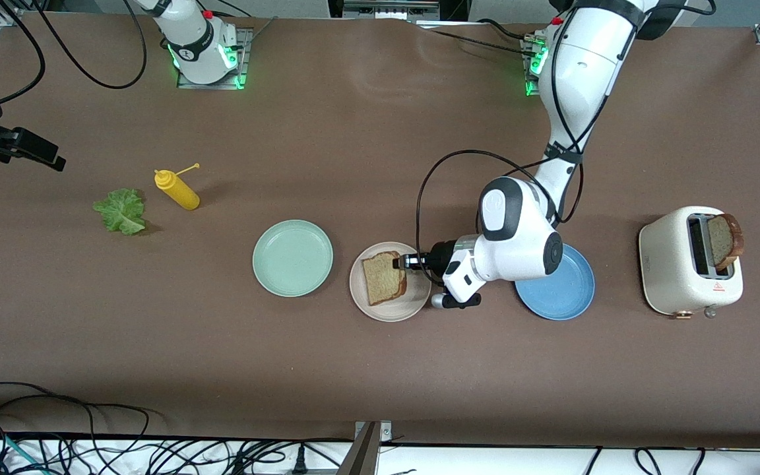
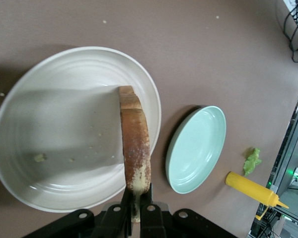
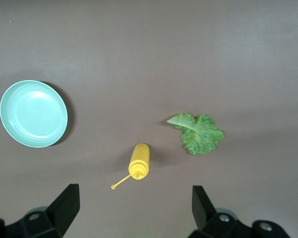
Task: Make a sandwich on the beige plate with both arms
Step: 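Lower the toast onto the beige plate and open the left gripper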
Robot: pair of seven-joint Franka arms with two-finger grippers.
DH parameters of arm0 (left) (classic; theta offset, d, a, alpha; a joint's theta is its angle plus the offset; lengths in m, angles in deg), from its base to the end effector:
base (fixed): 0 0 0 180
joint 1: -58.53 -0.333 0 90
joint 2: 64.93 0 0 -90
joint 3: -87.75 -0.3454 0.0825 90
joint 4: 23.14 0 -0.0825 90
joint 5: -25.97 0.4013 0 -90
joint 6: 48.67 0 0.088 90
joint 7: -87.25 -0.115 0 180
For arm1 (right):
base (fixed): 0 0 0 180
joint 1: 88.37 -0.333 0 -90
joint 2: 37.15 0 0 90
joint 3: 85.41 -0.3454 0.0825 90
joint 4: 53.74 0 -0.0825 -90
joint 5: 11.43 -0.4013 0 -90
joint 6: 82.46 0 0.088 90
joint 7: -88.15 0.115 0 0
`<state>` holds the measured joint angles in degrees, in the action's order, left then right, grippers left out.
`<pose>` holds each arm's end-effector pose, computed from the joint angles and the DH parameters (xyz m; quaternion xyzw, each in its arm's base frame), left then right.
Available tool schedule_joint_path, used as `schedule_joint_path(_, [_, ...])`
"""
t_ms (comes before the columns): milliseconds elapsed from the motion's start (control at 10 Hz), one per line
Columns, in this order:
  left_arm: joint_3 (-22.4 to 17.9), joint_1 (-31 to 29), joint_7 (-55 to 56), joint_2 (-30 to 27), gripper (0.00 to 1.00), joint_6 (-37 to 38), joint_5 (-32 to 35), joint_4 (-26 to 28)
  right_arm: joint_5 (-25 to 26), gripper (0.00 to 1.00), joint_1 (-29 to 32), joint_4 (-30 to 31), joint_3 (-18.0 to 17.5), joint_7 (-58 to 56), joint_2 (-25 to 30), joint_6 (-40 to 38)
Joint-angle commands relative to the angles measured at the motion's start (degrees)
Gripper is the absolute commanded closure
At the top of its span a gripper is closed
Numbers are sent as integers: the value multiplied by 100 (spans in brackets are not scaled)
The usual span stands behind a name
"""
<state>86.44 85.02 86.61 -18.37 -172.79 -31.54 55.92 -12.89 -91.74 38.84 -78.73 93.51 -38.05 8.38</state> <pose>0.6866 -0.3700 0.2434 0.9193 0.0683 -0.0926 0.3763 0.5753 -0.0298 0.6162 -0.9968 0.0761 0.0232 0.0114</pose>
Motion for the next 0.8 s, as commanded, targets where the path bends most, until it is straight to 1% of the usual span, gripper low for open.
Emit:
schedule_joint_path(0, [-124, 102, -42, 169, 100, -156, -243, -190, 5, 0, 3, -65, 9, -97, -6, -49])
schedule_joint_path(100, [-132, 93, -51, 187, 100, -157, -234, -164, -4, 0, 3, -65, 9, -96, -6, -49])
schedule_joint_path(200, [-228, 75, -68, 187, 92, -157, -225, -111, -4, 0, -6, -65, 9, -105, -6, -49])
schedule_joint_path(299, [-290, 75, -77, 195, 74, -157, -216, -93, -4, 0, -6, -65, 9, -97, -6, -49])
schedule_joint_path(399, [-317, 58, -77, 230, 45, -157, -208, -84, -4, 0, -6, -65, 9, -96, -6, -49])
schedule_joint_path(499, [-352, 58, -77, 231, 0, -165, -190, -76, 5, 0, -6, -65, 9, -105, -6, -49])
schedule_joint_path(699, [-492, 49, -77, 248, 0, -192, -181, -58, -4, 0, -6, -65, 9, -105, -6, -49])
